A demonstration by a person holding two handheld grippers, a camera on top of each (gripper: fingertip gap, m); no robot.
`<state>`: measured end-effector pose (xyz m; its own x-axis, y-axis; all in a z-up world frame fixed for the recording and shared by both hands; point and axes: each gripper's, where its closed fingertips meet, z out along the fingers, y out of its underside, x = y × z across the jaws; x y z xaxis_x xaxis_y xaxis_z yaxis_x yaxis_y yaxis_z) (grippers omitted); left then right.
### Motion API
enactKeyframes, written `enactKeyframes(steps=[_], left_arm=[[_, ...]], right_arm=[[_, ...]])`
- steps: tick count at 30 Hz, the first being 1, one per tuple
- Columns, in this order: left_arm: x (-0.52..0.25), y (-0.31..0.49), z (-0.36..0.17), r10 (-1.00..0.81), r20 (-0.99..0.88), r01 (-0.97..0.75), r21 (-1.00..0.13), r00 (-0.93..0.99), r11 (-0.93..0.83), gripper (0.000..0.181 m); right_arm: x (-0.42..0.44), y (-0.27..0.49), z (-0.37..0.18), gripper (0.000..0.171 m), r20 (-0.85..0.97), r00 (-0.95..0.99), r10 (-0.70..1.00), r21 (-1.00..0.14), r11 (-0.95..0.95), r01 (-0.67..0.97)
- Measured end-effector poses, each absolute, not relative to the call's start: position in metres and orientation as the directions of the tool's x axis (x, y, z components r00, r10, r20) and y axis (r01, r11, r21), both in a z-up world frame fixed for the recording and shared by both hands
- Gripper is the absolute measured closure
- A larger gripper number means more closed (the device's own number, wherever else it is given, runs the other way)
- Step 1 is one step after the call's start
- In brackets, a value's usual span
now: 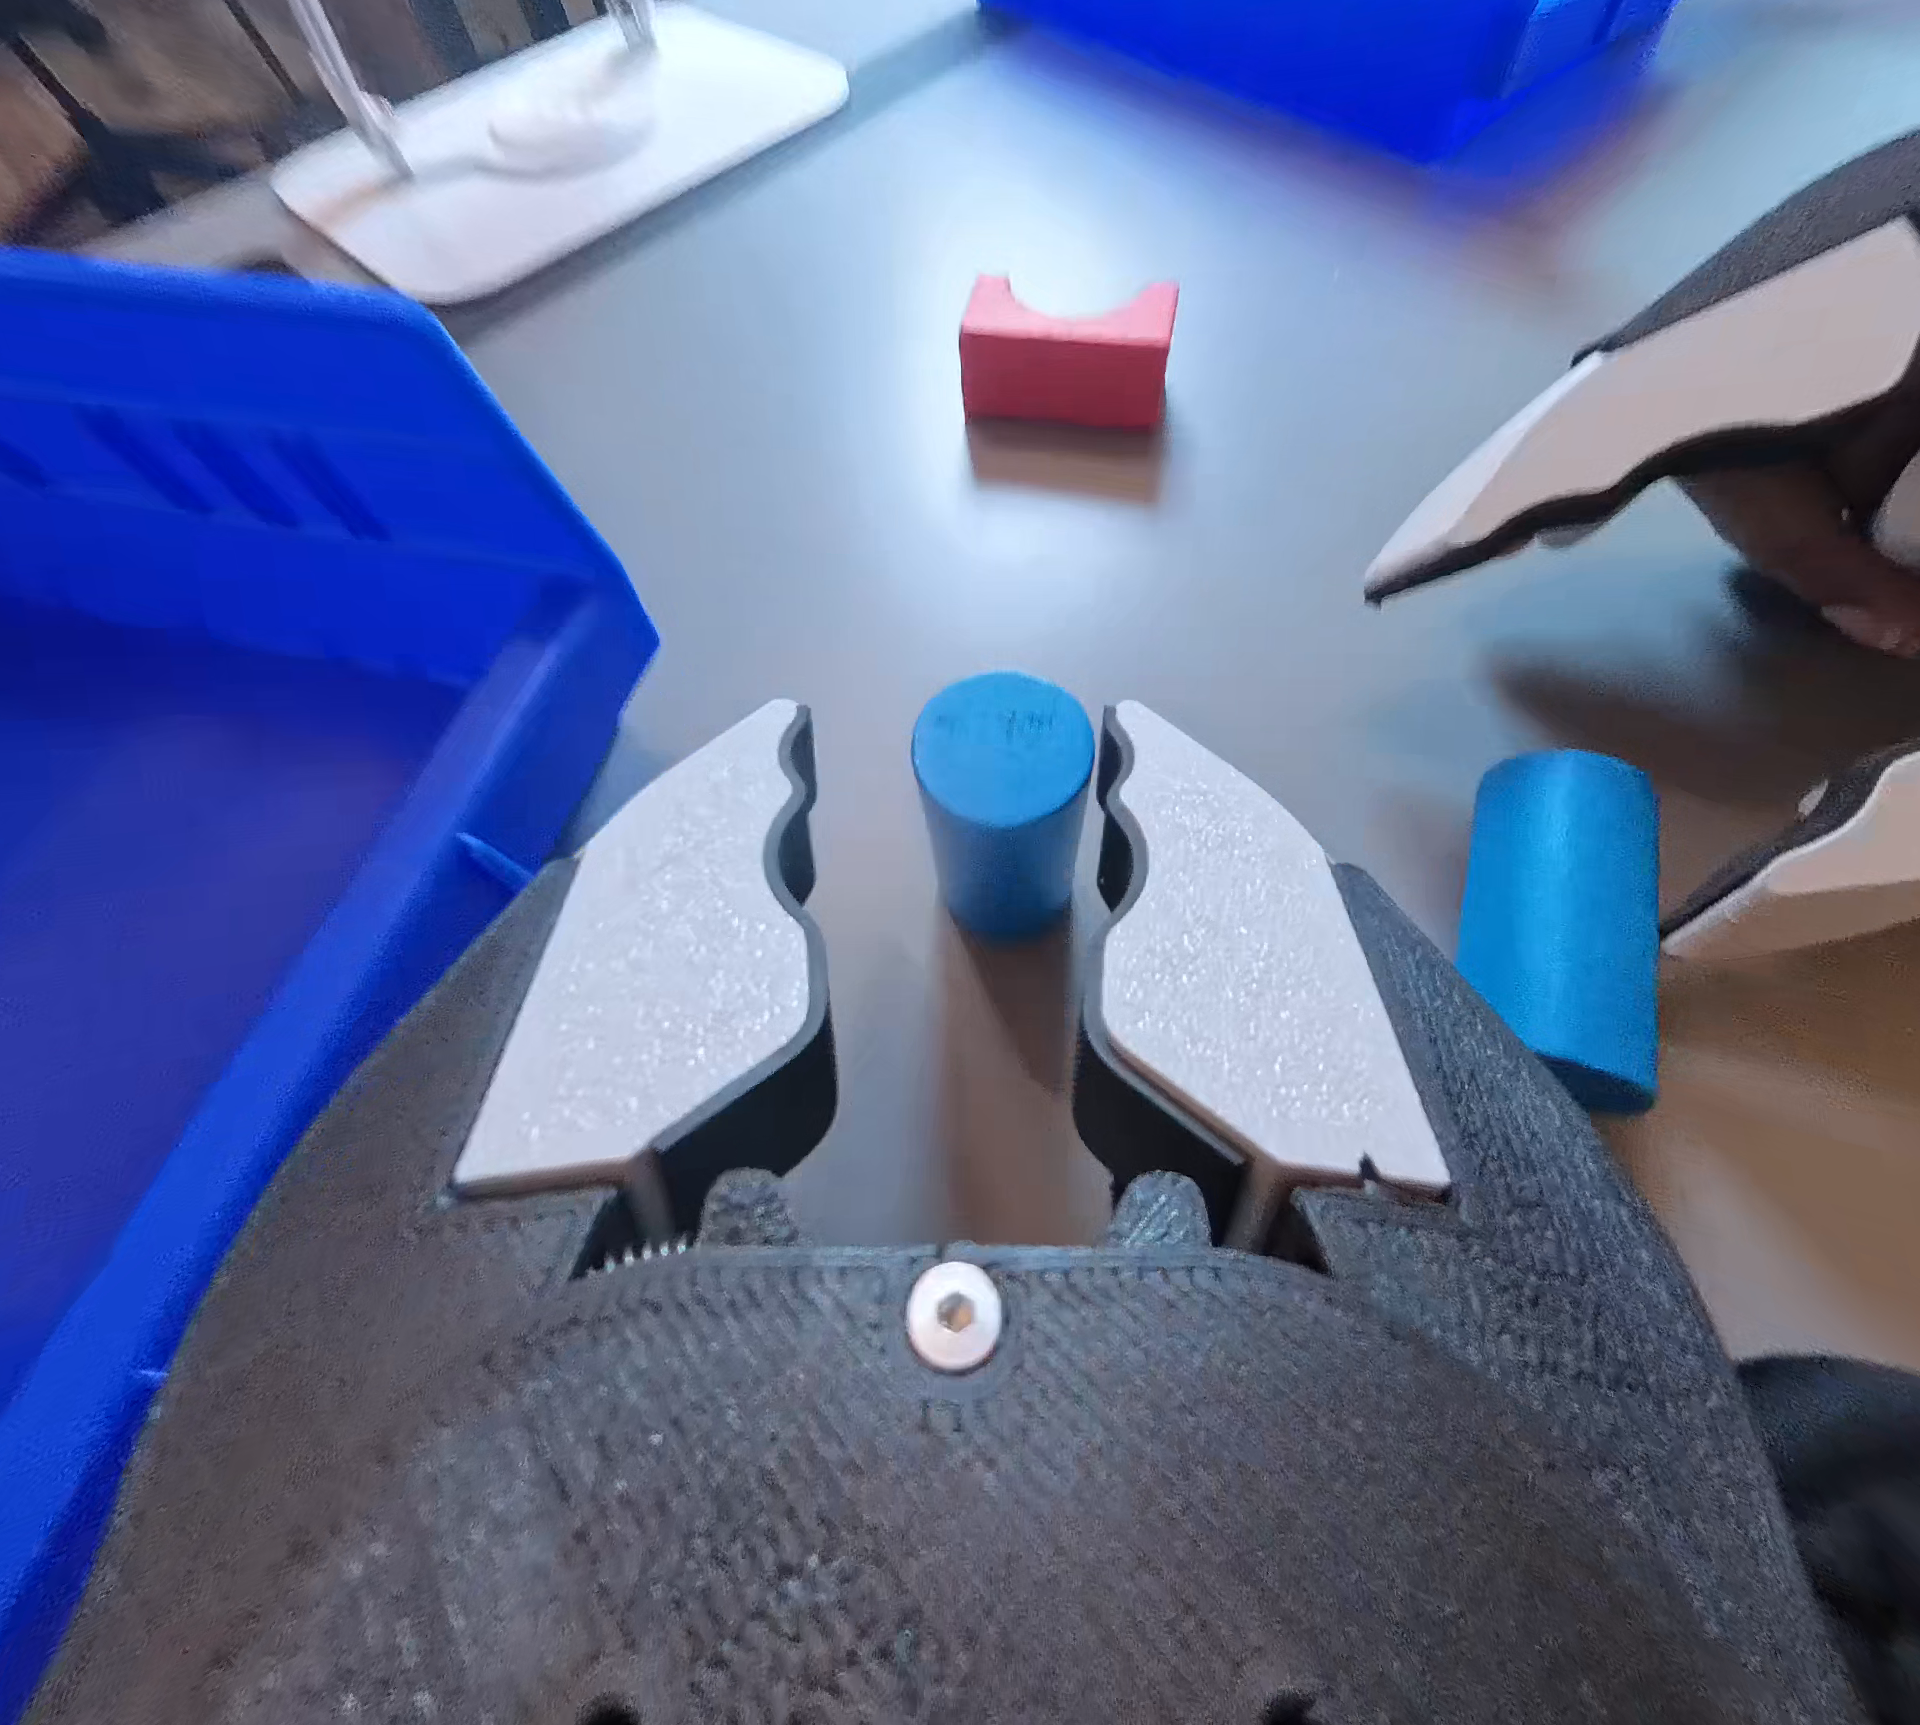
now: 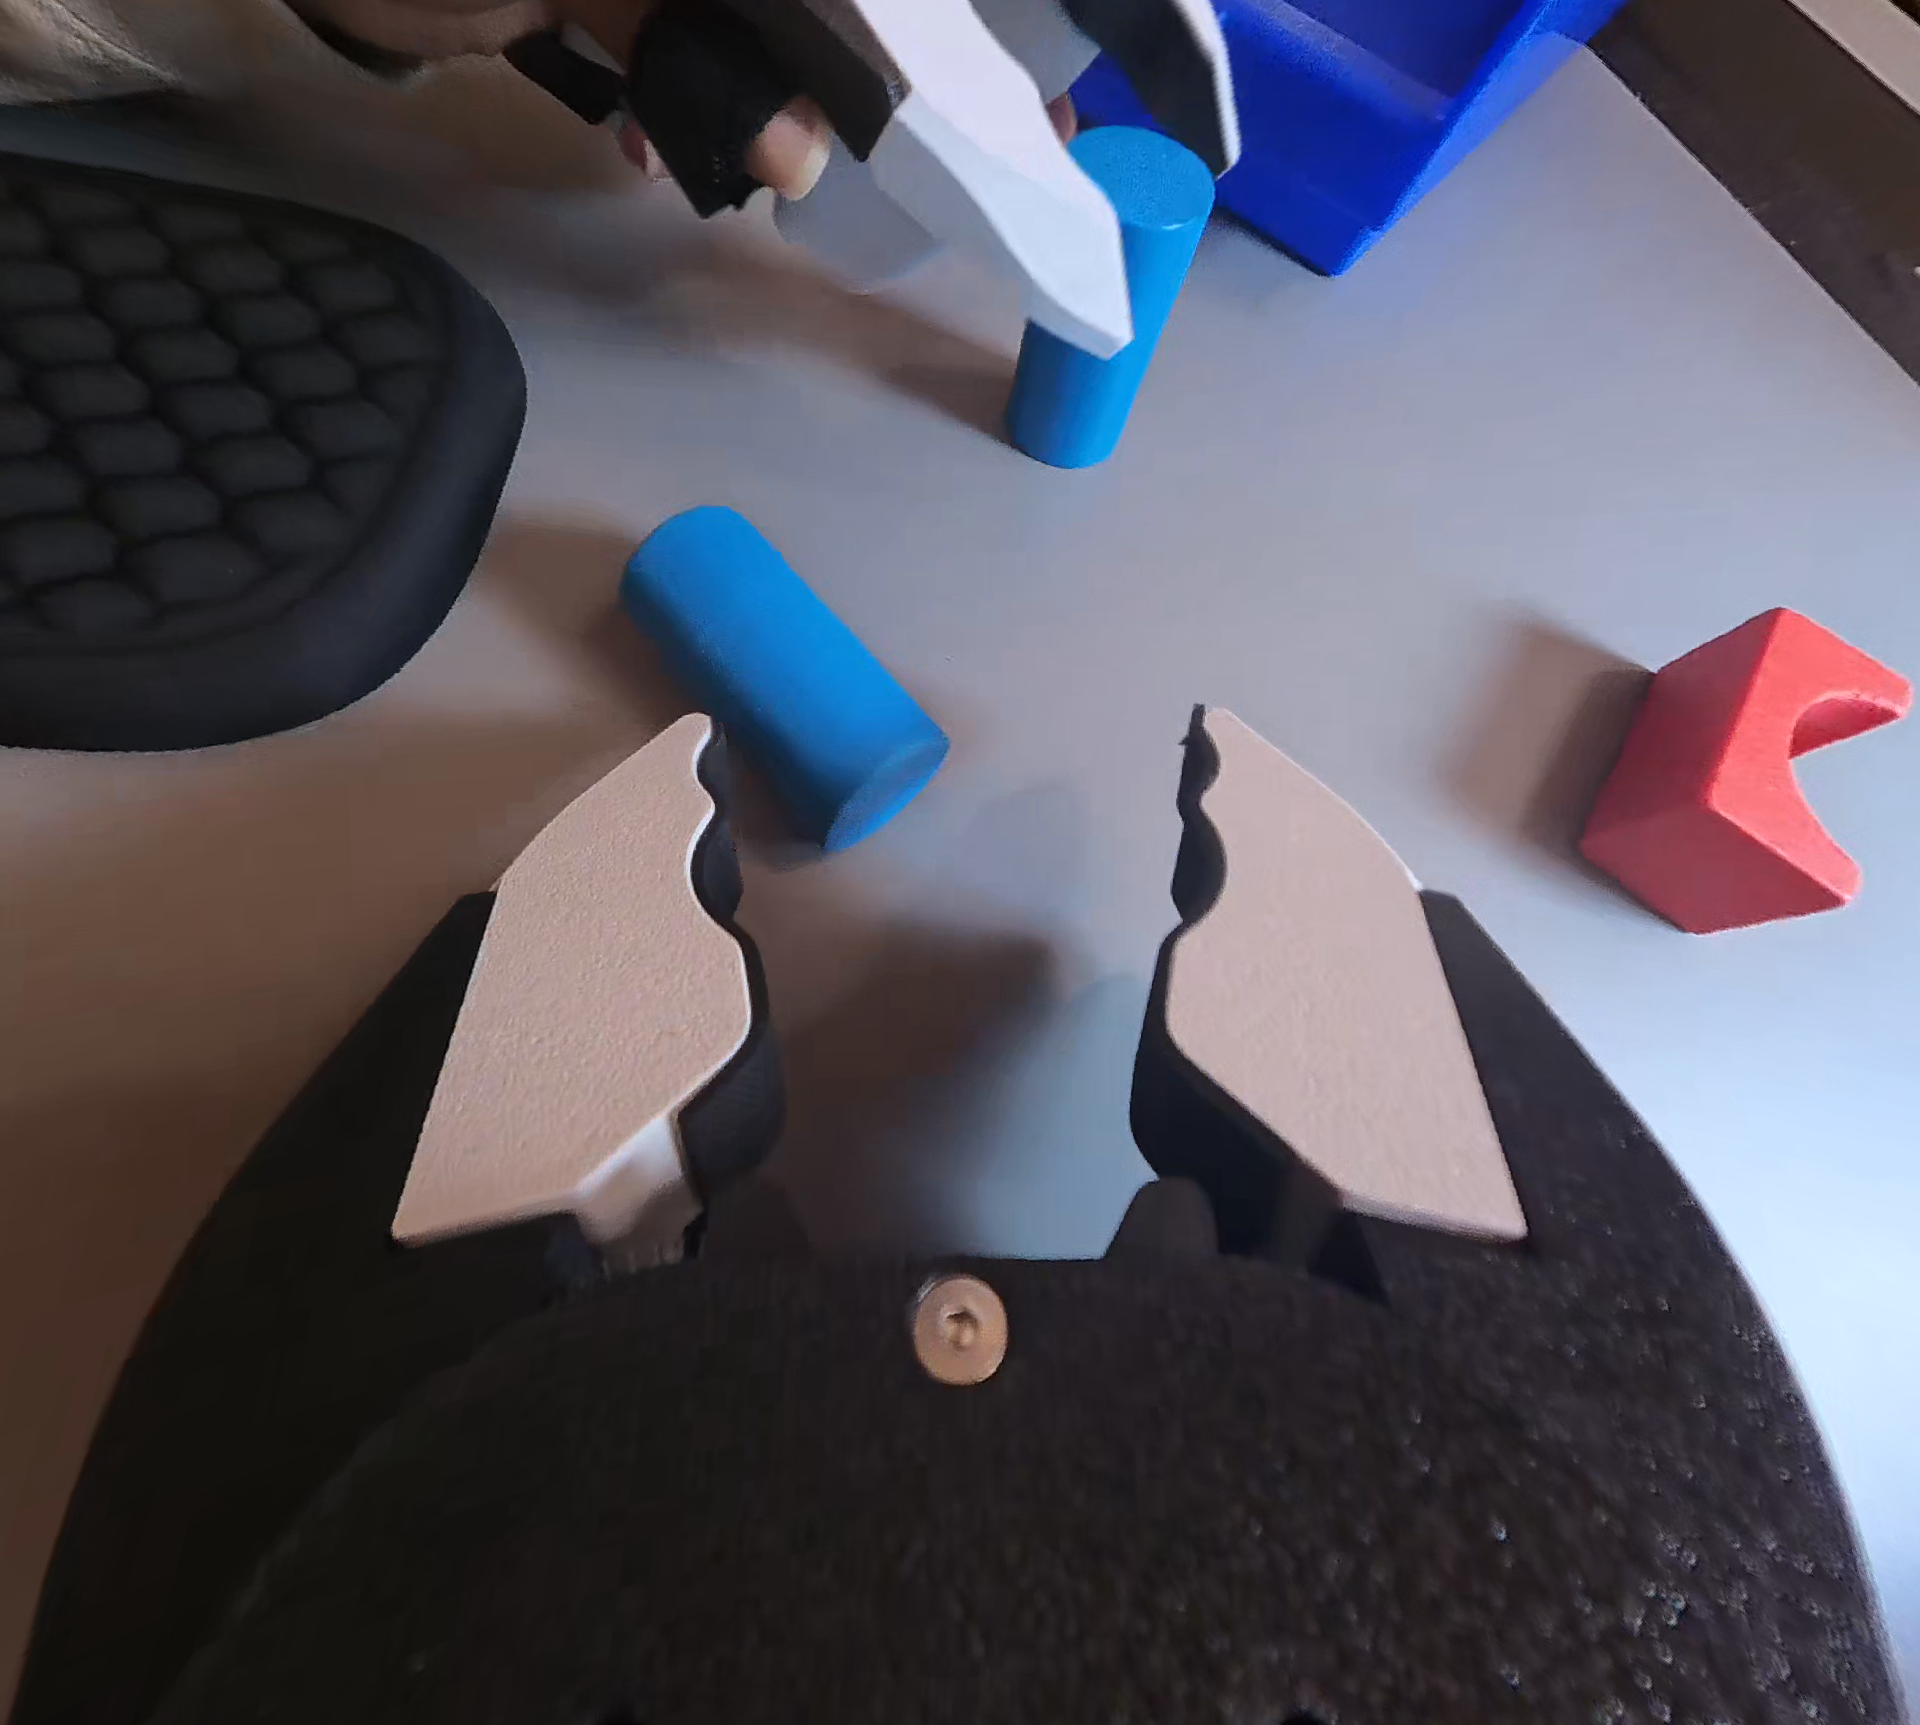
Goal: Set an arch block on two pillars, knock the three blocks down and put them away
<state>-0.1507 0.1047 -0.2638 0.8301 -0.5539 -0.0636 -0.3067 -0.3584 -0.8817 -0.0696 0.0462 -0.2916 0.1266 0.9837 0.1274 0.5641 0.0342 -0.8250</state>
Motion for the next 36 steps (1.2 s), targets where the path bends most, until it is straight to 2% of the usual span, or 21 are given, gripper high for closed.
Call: enactKeyframes(steps=[6,11,14,16,26,30,32,34,36], left_arm=[[-0.134,0.092,-0.279,-0.642,-0.037,-0.368,-0.844,0.766,-0.390,0.132],[-0.076,0.054,-0.264,-0.847,-0.068,-0.400,-0.900,0.528,-0.176,0.130],[-0.064,0.042,-0.261,-0.875,-0.158,-0.442,-0.894,0.458,-0.069,0.130],[-0.064,0.042,-0.263,-0.874,-0.164,-0.448,-0.891,0.457,-0.067,0.130],[-0.066,0.043,-0.263,-0.878,-0.140,-0.430,-0.899,0.458,-0.081,0.131],[-0.065,0.042,-0.264,-0.881,-0.141,-0.436,-0.897,0.452,-0.080,0.132],[-0.065,0.041,-0.265,-0.883,-0.142,-0.438,-0.895,0.448,-0.079,0.133],[-0.064,0.041,-0.267,-0.884,-0.146,-0.446,-0.892,0.444,-0.077,0.134],[-0.063,0.040,-0.270,-0.886,-0.148,-0.454,-0.888,0.440,-0.077,0.135]], right_arm=[[-0.065,0.052,-0.286,0.088,0.091,0.151,0.984,-0.844,-0.004,0.537],[-0.055,0.059,-0.260,0.087,0.000,0.170,0.985,-0.904,-0.073,0.421],[-0.046,0.069,-0.241,0.087,-0.042,0.200,0.979,-0.936,-0.109,0.336],[-0.040,0.075,-0.237,0.087,-0.053,0.222,0.974,-0.941,-0.123,0.316],[-0.037,0.084,-0.250,0.087,-0.017,0.256,0.967,-0.920,-0.115,0.374],[-0.033,0.089,-0.273,0.087,-0.005,0.276,0.961,-0.870,-0.141,0.473],[-0.032,0.091,-0.291,0.095,0.027,0.292,0.956,-0.824,-0.144,0.549],[-0.026,0.099,-0.307,0.131,0.080,0.338,0.938,-0.754,-0.164,0.635],[-0.023,0.105,-0.305,0.135,0.115,0.364,0.924,-0.747,-0.161,0.644]])
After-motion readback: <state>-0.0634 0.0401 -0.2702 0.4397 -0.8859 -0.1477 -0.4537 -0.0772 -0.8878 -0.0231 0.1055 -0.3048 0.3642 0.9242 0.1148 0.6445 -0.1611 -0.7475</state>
